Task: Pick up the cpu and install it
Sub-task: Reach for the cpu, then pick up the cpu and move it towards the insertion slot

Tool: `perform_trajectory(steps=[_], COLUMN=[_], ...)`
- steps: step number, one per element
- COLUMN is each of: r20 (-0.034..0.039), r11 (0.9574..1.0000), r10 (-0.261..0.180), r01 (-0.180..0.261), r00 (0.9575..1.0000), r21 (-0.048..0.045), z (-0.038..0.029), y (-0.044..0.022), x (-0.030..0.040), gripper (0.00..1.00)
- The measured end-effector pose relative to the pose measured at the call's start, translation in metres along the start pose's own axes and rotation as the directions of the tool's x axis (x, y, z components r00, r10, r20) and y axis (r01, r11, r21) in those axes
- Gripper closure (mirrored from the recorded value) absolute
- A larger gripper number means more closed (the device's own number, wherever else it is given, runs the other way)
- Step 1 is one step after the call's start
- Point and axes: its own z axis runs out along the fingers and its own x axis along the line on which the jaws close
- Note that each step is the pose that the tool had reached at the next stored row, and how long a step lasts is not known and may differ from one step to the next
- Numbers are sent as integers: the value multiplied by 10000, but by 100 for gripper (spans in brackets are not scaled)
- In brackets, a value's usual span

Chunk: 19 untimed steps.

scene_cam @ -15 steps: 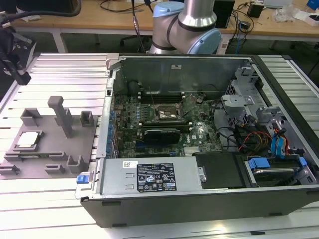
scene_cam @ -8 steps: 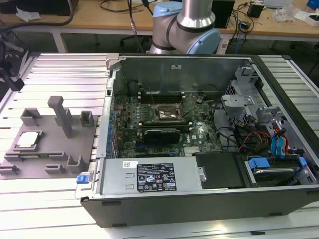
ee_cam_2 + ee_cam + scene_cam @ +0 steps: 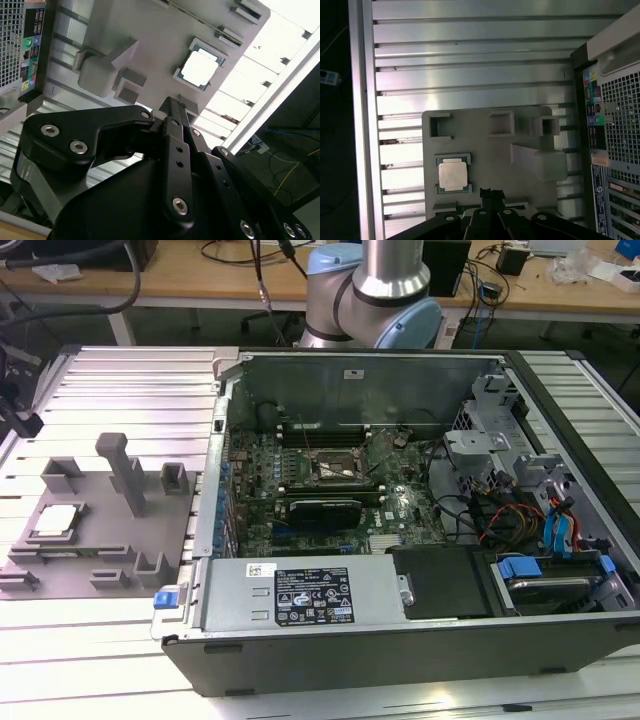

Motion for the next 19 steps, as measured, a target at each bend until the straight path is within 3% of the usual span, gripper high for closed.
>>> perform_trajectory(steps=[5,19], r20=[-10,-9], r11=[10000,10000], r10=[1,0], r01=[-1,0], r00=[10000,10000], r21=[2,2], z=[121,126], y=[-36,-36], x=[71,71], gripper=[89,89])
